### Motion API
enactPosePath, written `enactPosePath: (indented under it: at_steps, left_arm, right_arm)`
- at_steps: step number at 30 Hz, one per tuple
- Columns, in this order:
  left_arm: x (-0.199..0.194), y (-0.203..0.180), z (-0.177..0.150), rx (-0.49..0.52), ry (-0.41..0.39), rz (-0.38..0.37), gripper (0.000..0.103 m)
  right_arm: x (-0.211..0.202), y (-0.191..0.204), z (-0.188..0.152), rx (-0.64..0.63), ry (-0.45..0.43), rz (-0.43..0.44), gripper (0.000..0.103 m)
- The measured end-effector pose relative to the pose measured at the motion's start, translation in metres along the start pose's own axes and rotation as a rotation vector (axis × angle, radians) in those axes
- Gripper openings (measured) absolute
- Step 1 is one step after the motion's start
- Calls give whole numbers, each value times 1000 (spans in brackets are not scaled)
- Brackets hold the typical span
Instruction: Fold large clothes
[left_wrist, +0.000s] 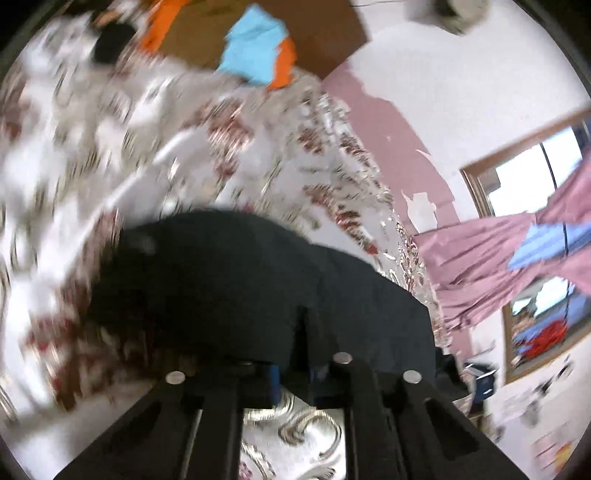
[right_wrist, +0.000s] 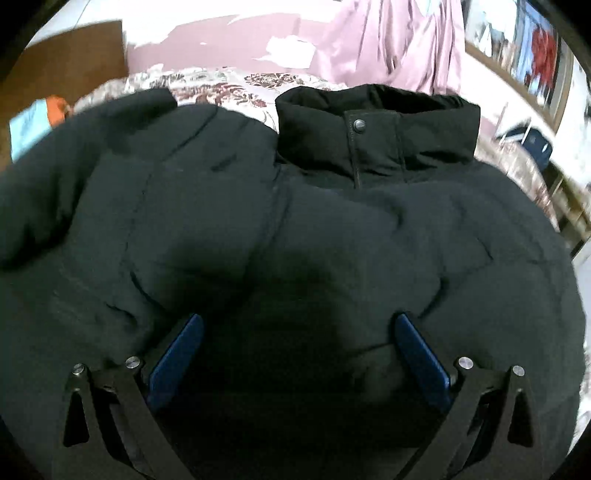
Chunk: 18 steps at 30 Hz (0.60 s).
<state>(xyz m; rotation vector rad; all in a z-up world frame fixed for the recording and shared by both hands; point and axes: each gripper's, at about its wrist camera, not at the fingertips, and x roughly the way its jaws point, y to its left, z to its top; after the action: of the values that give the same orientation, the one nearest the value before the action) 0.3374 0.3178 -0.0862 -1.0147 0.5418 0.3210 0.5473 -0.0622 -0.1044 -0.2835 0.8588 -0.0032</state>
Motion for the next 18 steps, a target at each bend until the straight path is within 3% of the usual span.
enactPosePath:
  at_steps: [3, 6, 9, 12, 15, 18]
  left_arm:
    - [-18, -24, 16, 128, -58, -1, 7]
    - [-35, -56, 28, 236, -100, -4, 7]
    - [-55, -106, 34, 410, -134, 0, 7]
    - [-73, -168, 28, 618, -174, -19, 7]
    - [-89, -221, 11, 747, -204, -71, 7]
    - [-108, -271, -18, 846, -239, -179, 7]
  right_arm:
    - [5, 3, -1, -8, 16, -10, 102]
    - [-3, -7, -2, 20, 0, 42, 102]
    - [-32, -39, -1, 119, -30, 222, 102]
    - [-67, -90, -10, 257, -30, 304, 102]
    - [-99, -134, -29, 332, -71, 294, 102]
    - [-127, -187, -55, 429, -150, 255, 102]
